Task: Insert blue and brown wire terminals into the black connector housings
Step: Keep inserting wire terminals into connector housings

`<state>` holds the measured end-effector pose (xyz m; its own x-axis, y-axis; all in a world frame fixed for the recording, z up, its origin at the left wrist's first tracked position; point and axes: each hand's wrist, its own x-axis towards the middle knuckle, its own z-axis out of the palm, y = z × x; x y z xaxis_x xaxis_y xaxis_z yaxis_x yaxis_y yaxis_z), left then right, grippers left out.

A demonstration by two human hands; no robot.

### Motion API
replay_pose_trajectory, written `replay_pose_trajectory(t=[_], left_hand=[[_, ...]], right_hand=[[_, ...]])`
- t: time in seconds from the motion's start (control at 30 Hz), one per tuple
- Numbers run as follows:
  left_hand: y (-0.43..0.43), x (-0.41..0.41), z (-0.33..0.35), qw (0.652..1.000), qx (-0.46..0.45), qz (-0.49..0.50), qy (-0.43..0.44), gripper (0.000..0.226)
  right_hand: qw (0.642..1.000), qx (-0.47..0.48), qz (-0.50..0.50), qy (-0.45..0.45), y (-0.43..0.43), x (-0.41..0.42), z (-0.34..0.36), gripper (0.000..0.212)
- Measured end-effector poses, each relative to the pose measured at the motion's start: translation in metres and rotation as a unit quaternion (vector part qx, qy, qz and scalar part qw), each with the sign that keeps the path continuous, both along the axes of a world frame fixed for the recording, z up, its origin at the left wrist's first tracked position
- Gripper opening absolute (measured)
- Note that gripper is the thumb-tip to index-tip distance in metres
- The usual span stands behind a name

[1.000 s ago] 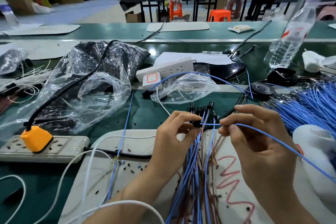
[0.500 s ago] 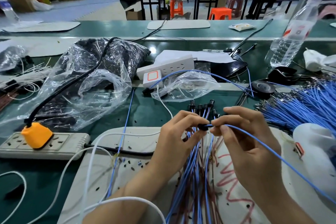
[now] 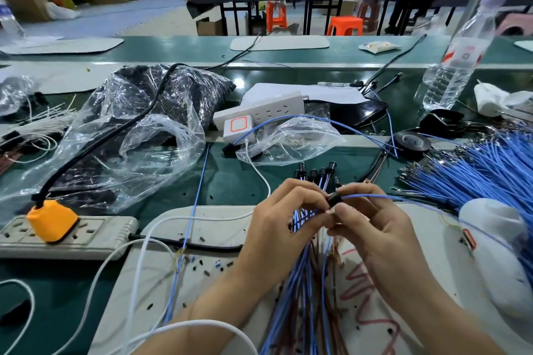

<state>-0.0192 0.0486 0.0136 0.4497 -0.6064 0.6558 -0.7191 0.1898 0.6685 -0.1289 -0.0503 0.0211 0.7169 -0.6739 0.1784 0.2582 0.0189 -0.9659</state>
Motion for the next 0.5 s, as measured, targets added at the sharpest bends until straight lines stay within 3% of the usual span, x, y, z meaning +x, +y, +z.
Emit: replay_pose_trajectory(t=[0.07,0.2,0.33,0.43,0.5], left_hand=[[0.000,0.000,0.000,1.000,0.006,-0.008,-0.004,0.003],[0.002,0.004,0.001,1.000,0.009,-0.014,-0.010,0.017],[0.005,0.008,0.007,1.000,-0.010,0.025,0.004,0.023],[0.010,0.014,0.011,0.993,-0.044,0.103,0.026,0.027],[0.014,0.026,0.010,0.974,-0.068,0.191,0.097,0.024]], right_hand=[[0.995,0.091,-0.007,-0.031,-0.003,0.002,0.001,0.015],[0.978,0.193,-0.029,-0.075,-0.011,0.003,0.005,0.019],[0.974,0.205,-0.050,-0.084,-0.020,-0.001,0.009,0.017],[0.958,0.248,-0.097,-0.105,-0.027,-0.004,0.014,0.013],[0.937,0.287,-0.153,-0.128,-0.038,-0.007,0.017,0.005]])
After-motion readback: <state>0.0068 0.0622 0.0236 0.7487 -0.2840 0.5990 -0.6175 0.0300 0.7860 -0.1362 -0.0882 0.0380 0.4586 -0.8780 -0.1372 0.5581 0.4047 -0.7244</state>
